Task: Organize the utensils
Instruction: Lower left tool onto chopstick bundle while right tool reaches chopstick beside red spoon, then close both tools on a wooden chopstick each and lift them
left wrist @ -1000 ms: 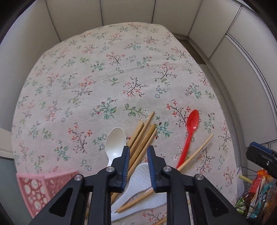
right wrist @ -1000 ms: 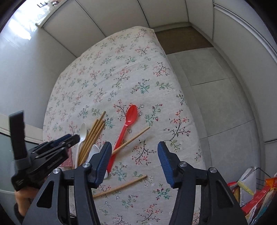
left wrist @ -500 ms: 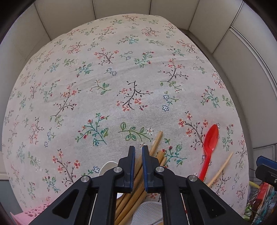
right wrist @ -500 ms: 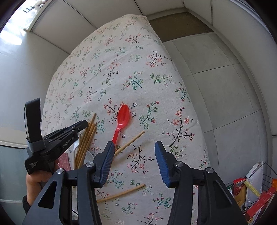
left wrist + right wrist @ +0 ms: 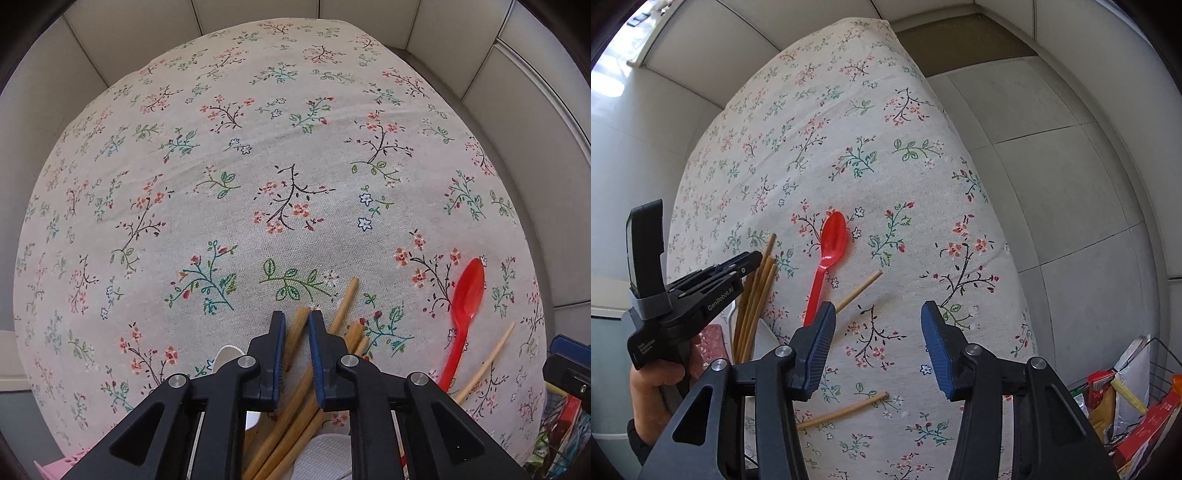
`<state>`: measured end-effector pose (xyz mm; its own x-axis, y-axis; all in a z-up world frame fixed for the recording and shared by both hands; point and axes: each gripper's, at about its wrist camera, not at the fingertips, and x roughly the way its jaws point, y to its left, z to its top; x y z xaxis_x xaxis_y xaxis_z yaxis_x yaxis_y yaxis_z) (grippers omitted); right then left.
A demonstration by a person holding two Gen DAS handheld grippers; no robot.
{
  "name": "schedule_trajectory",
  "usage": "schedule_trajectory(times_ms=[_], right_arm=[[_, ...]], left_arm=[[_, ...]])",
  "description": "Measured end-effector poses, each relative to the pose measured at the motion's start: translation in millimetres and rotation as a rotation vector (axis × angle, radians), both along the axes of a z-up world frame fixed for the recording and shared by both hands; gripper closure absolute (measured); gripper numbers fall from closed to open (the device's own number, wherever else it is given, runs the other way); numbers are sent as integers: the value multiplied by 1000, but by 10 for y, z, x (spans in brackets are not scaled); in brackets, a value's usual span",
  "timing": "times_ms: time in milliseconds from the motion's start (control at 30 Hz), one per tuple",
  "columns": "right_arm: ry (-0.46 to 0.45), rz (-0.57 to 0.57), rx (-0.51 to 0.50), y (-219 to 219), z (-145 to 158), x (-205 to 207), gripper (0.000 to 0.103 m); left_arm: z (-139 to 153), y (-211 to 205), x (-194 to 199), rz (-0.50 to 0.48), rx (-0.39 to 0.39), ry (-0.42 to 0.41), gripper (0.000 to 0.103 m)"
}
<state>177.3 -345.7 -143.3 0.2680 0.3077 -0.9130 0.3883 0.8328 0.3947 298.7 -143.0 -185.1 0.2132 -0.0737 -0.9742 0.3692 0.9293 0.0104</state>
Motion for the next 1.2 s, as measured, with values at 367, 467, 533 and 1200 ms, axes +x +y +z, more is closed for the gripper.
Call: schedule_trajectory(times_ms=[367,467,533,1200], right_arm=[[69,-71,188,78,-398,136,65],[65,-115,253,69,-473,164,68],[60,-151,303,54,-518,175,70],[-8,-253,484,4,-682,235,97]], left_arm=[[359,161,-186,43,-31,-131,94],[537,255,-254,55,-59,-166,94],[646,314,-340,61,-75,-183,94],[1214,466,-947,70,-122,-326,95]])
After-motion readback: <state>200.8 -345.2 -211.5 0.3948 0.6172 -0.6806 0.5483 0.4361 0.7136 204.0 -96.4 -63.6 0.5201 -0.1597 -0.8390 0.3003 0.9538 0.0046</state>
